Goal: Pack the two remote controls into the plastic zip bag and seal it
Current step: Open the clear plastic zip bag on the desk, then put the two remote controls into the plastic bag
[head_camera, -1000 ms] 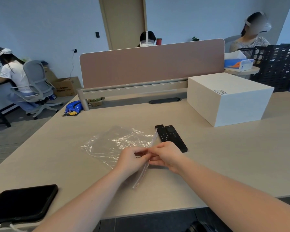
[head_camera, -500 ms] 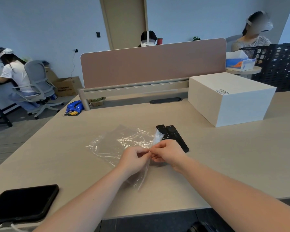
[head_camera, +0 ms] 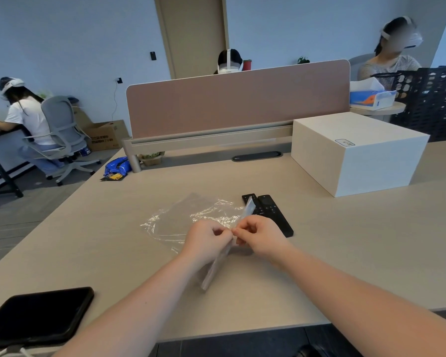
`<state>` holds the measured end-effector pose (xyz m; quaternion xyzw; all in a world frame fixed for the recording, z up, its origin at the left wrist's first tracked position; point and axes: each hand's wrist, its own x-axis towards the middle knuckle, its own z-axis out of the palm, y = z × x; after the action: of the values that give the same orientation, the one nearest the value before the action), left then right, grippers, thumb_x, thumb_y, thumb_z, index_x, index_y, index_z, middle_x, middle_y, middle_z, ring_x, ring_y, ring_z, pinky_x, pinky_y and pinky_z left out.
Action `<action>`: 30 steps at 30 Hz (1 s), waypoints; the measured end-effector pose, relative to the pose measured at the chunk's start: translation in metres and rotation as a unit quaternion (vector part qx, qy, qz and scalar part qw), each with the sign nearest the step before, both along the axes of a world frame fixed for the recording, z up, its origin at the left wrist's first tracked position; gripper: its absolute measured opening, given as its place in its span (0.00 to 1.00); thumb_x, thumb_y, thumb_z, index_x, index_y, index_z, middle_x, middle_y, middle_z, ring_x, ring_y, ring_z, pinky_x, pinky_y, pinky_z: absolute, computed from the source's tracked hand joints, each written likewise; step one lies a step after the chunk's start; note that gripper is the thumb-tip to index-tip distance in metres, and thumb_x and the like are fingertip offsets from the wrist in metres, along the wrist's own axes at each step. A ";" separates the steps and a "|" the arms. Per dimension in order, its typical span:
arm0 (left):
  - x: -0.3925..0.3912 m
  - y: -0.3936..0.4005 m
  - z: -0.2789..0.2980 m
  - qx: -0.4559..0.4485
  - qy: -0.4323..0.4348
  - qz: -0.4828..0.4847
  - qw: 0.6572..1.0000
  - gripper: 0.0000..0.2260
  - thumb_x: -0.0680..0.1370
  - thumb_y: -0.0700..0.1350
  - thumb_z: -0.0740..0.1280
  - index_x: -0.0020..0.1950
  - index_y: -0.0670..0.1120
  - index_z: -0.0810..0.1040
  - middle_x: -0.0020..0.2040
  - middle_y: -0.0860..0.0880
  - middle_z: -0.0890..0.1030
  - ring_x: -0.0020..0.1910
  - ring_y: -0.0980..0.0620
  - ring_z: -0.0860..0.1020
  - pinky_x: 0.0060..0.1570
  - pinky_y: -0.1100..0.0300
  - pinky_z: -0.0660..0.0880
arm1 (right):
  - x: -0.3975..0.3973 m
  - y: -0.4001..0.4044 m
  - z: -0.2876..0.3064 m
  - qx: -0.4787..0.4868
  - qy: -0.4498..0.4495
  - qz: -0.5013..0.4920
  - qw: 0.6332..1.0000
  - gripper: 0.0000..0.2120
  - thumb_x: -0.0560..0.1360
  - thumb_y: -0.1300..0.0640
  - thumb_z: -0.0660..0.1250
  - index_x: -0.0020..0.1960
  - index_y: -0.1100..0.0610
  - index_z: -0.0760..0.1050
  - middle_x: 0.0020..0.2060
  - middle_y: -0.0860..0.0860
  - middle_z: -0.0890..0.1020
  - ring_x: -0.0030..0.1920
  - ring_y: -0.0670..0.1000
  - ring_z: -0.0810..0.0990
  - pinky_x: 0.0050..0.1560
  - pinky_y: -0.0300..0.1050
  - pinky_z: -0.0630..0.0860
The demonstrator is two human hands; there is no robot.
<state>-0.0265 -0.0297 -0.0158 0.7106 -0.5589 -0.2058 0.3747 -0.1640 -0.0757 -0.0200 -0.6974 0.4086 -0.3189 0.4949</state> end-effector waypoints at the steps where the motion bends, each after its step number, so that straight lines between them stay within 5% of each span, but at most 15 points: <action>1: 0.000 -0.002 0.000 -0.007 0.016 0.014 1.000 0.08 0.66 0.44 0.66 0.29 0.43 0.81 0.28 0.43 0.80 0.29 0.52 0.73 0.33 0.58 0.71 | 0.000 0.000 0.001 -0.014 0.017 -0.004 1.000 0.10 0.75 0.59 0.68 0.35 0.54 0.74 0.28 0.49 0.78 0.23 0.35 0.74 0.25 0.25 0.68; 5: 0.009 -0.006 0.002 -0.045 0.096 0.112 0.988 0.10 0.66 0.43 0.64 0.26 0.42 0.78 0.27 0.41 0.82 0.28 0.49 0.77 0.38 0.51 0.78 | -0.002 -0.005 0.000 0.008 0.033 -0.051 0.998 0.07 0.75 0.61 0.66 0.37 0.57 0.73 0.27 0.50 0.76 0.26 0.45 0.73 0.23 0.34 0.69; 9: 0.034 -0.004 0.011 -0.072 0.001 0.208 0.975 0.11 0.72 0.42 0.62 0.31 0.43 0.79 0.32 0.44 0.83 0.36 0.42 0.80 0.40 0.53 0.75 | -0.010 -0.012 -0.005 0.009 0.073 -0.177 0.981 0.13 0.69 0.60 0.63 0.28 0.55 0.64 0.24 0.49 0.68 0.27 0.51 0.66 0.34 0.41 0.67; 12: 0.047 -0.005 0.014 -0.098 -0.034 0.216 0.971 0.11 0.76 0.42 0.60 0.36 0.41 0.78 0.34 0.45 0.83 0.38 0.43 0.79 0.41 0.53 0.72 | -0.007 -0.008 -0.005 0.001 0.102 -0.167 0.981 0.15 0.69 0.60 0.64 0.27 0.55 0.61 0.24 0.49 0.67 0.28 0.50 0.65 0.30 0.39 0.65; 19: 0.056 -0.003 0.031 -0.122 -0.009 0.088 0.989 0.09 0.75 0.36 0.62 0.51 0.47 0.75 0.39 0.48 0.79 0.43 0.45 0.79 0.49 0.53 0.74 | -0.014 -0.013 -0.008 -0.014 0.155 -0.156 0.975 0.12 0.73 0.54 0.63 0.32 0.55 0.68 0.29 0.50 0.76 0.32 0.52 0.73 0.34 0.42 0.73; 24: 0.055 0.007 0.037 -0.163 -0.245 -0.043 0.955 0.07 0.72 0.35 0.59 0.41 0.42 0.76 0.41 0.45 0.79 0.42 0.45 0.75 0.43 0.53 0.74 | -0.027 -0.013 -0.005 -0.165 0.277 -0.184 0.929 0.14 0.77 0.47 0.61 0.48 0.58 0.74 0.44 0.55 0.80 0.44 0.57 0.80 0.38 0.46 0.73; 30: 0.043 0.012 0.025 -0.099 -0.358 -0.147 0.917 0.22 0.69 0.32 0.61 0.62 0.41 0.74 0.61 0.45 0.75 0.59 0.45 0.73 0.59 0.56 0.73 | -0.019 -0.006 -0.007 -0.232 0.421 -0.128 0.868 0.19 0.76 0.42 0.60 0.56 0.56 0.70 0.52 0.54 0.74 0.51 0.57 0.78 0.38 0.46 0.69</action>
<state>0.0163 -0.0177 0.0089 0.6058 -0.7713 0.0658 0.1839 -0.1828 -0.0816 -0.0274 -0.8016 0.5784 -0.1411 0.0550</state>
